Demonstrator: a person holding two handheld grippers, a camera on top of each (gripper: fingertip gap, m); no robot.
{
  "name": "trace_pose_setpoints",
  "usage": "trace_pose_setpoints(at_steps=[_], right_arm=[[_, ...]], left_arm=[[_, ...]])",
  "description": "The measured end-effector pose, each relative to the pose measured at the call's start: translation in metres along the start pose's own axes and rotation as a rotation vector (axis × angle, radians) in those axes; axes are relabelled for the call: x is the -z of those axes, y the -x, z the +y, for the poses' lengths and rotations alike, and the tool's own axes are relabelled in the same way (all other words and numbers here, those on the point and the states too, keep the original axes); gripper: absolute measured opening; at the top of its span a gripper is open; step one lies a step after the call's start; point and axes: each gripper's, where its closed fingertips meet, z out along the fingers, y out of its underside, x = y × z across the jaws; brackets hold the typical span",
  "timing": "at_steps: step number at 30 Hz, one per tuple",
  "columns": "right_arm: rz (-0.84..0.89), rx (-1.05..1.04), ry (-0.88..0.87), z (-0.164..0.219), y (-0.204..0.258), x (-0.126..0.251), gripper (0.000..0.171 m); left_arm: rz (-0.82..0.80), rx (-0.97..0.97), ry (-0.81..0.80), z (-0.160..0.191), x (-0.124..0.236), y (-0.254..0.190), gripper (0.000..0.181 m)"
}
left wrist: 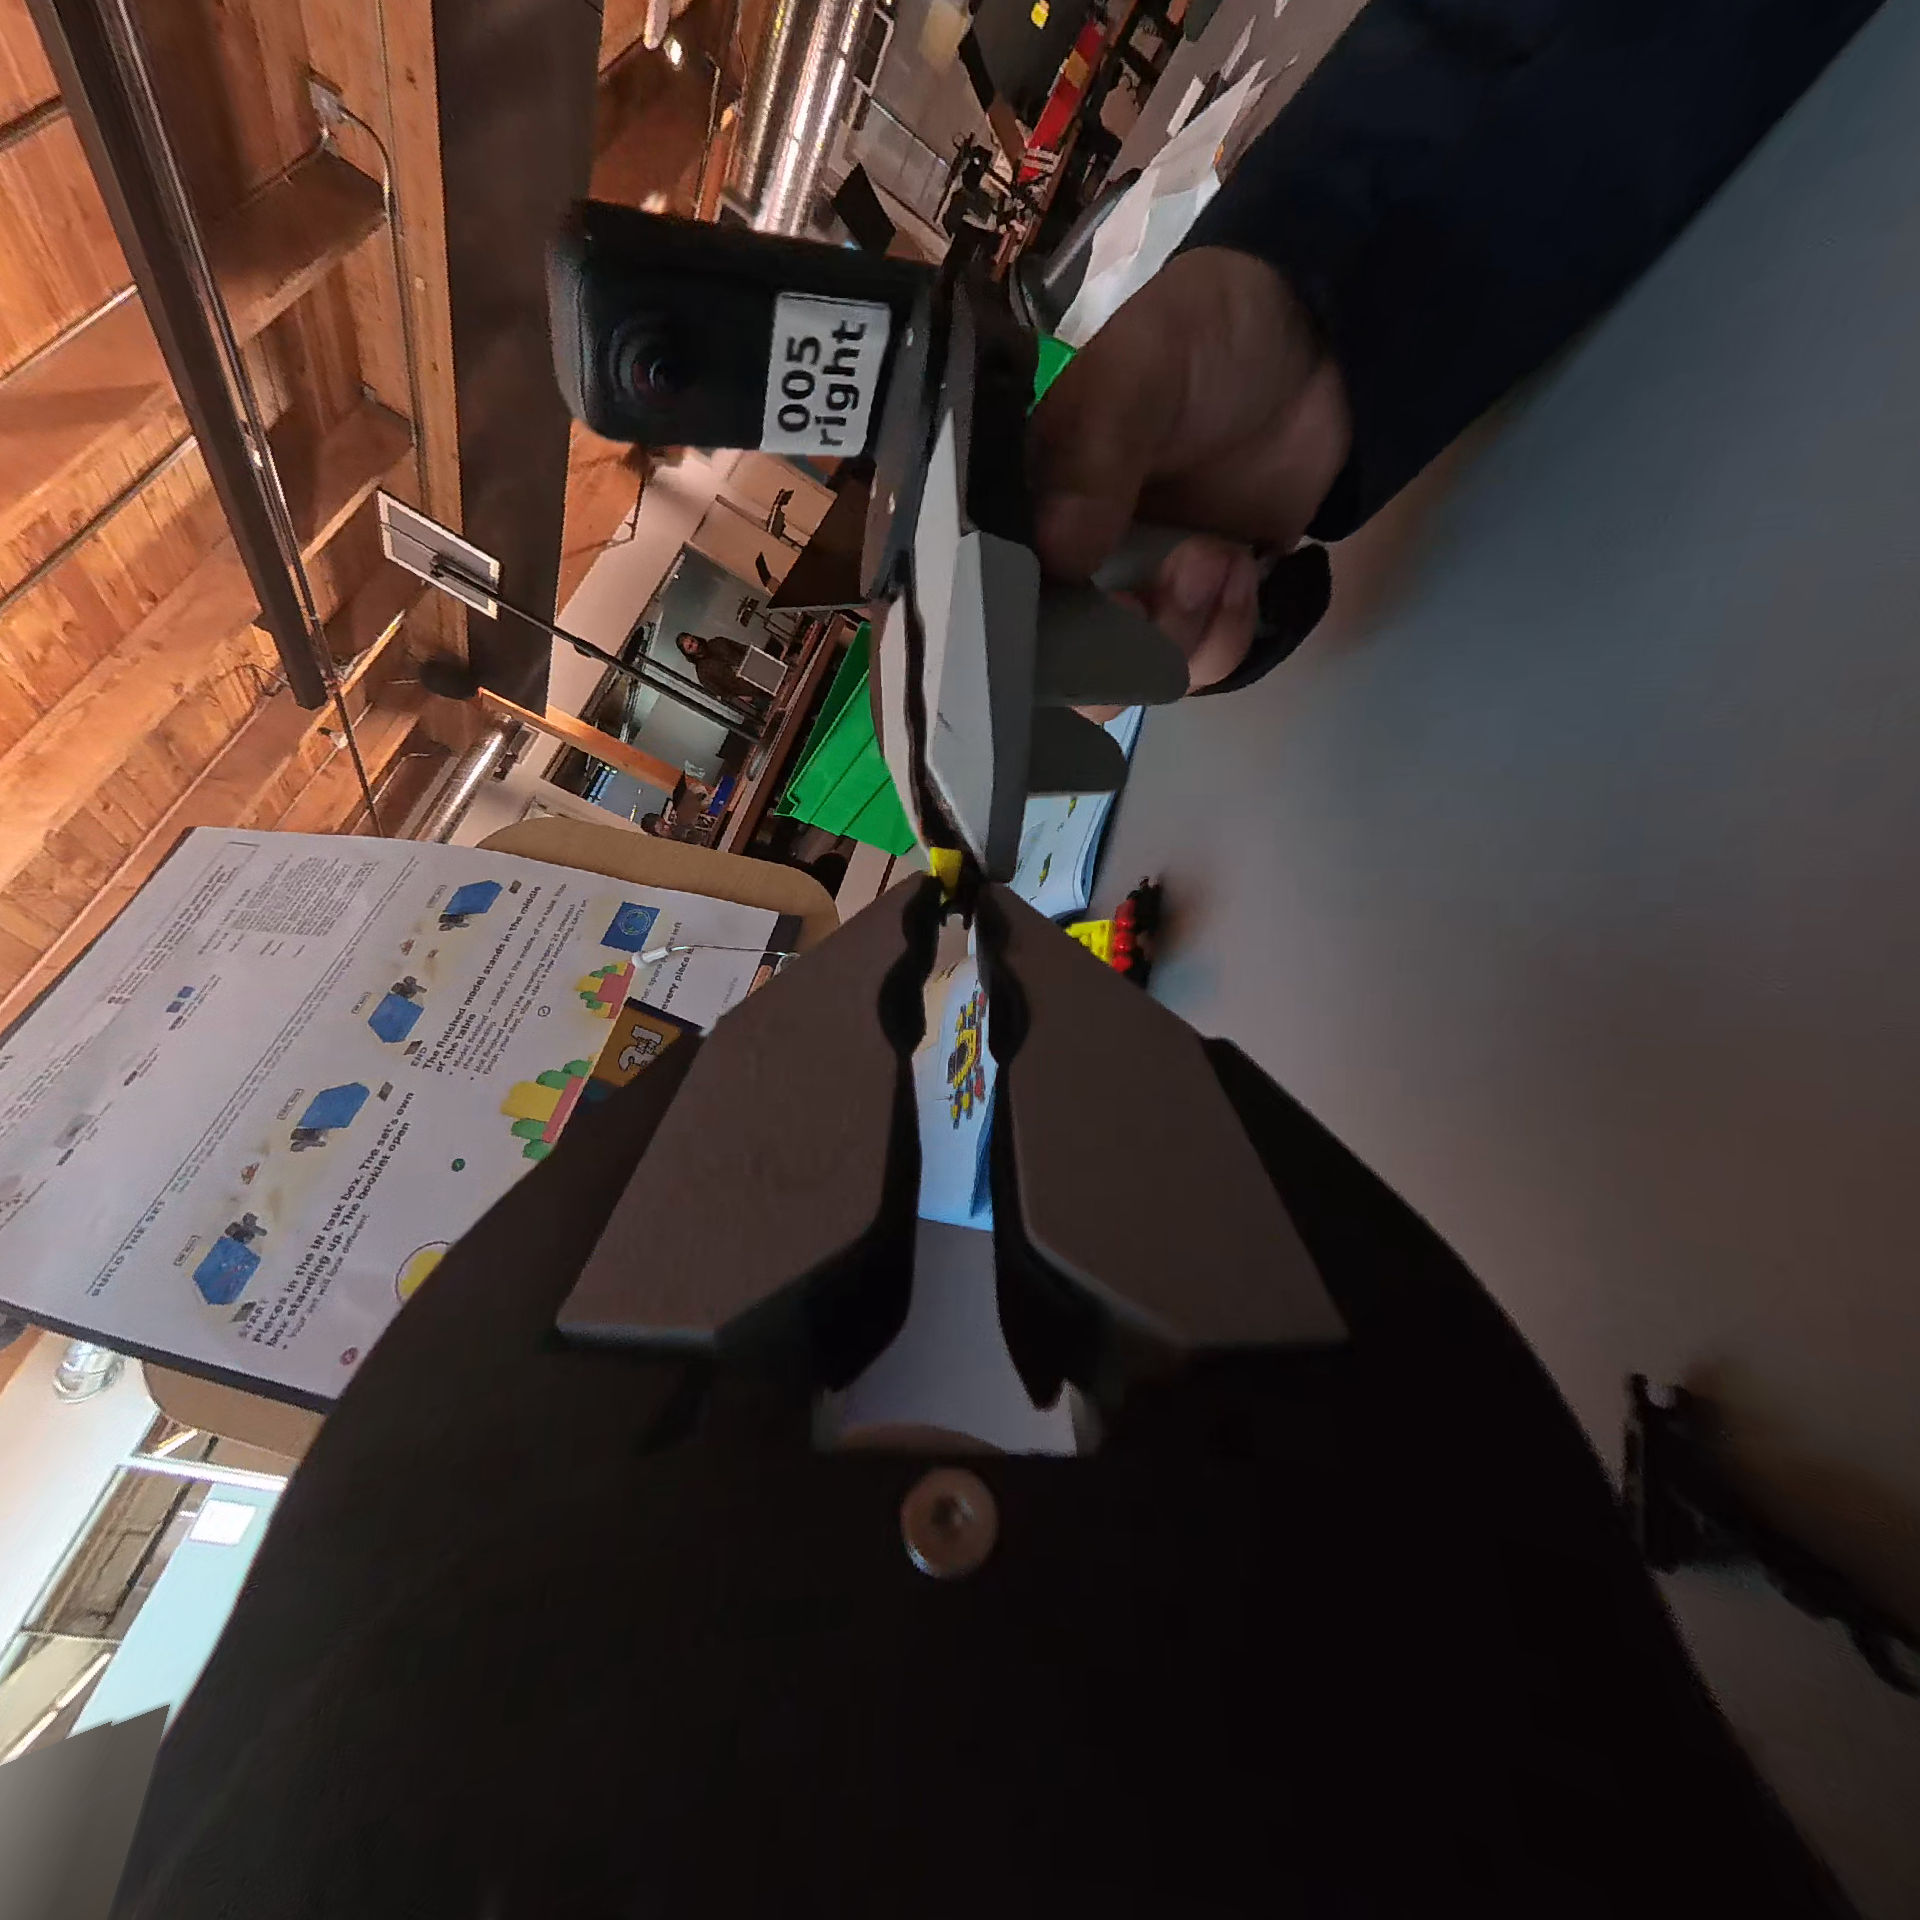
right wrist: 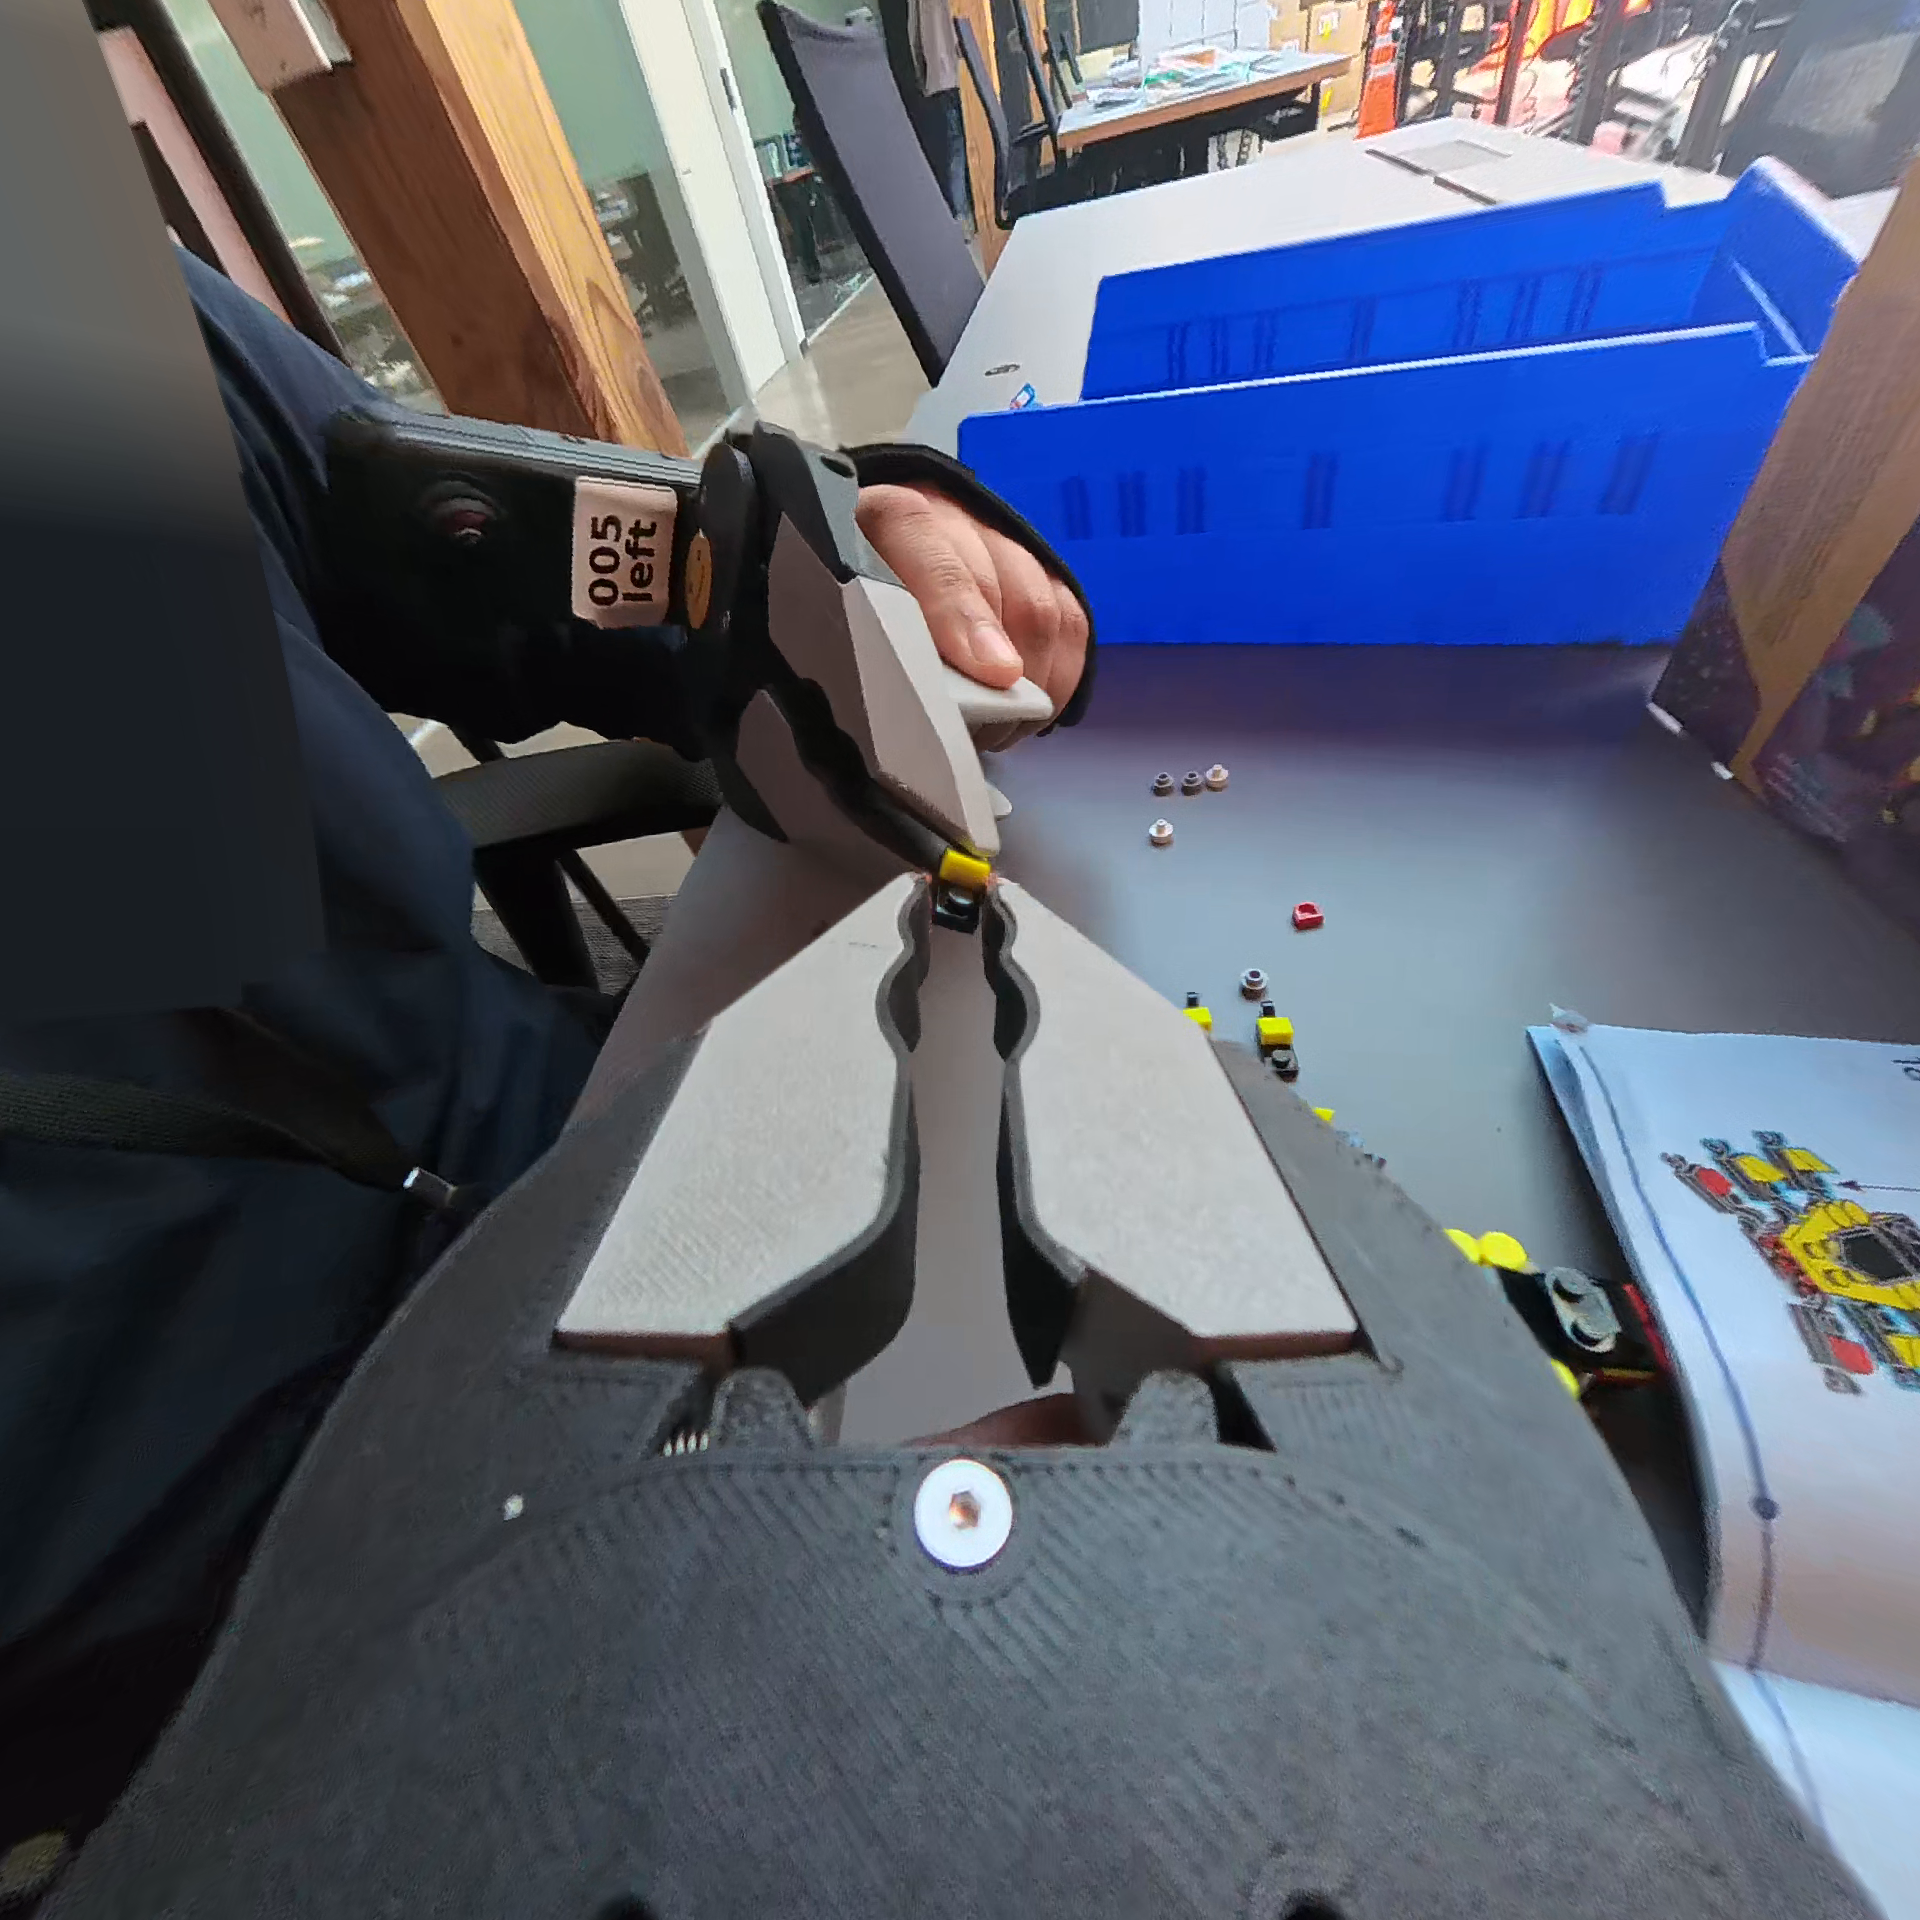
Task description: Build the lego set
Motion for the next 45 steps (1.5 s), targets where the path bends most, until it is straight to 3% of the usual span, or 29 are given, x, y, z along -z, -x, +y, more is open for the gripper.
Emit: trace_pose_setpoints(at_steps=[1, 5, 8, 13, 26, 45], right_arm=[[0.02, 0.03, -0.004, -0.001, -0.001, 0.001, 0.006], [0.162, 0.23, -0.003, -0.005, -0.012, 0.008, 0.005], [0.296, 0.469, 0.047, -0.005, -0.018, 0.014, 0.005], [0.319, 0.669, 0.06, -0.007, -0.007, 0.01, 0.005], [0.392, 0.909, 0.189, 0.009, -0.008, 0.002, 0.005], [0.35, 0.789, 0.151, 0.008, -0.008, 0.002, 0.006]], left_arm=[[-0.01, 0.034, -0.008, 0.001, -0.001, 0.002, 0.004], [0.03, 0.304, -0.043, 0.007, -0.002, 0.009, 0.017], [0.107, 0.501, -0.098, 0.007, 0.002, 0.012, 0.012], [0.247, 0.679, -0.152, 0.0, 0.005, 0.007, 0.007], [0.294, 0.598, -0.123, -0.002, 0.003, -0.009, 0.006], [0.299, 0.515, -0.108, 0.0, 0.007, -0.009, 0.001]])
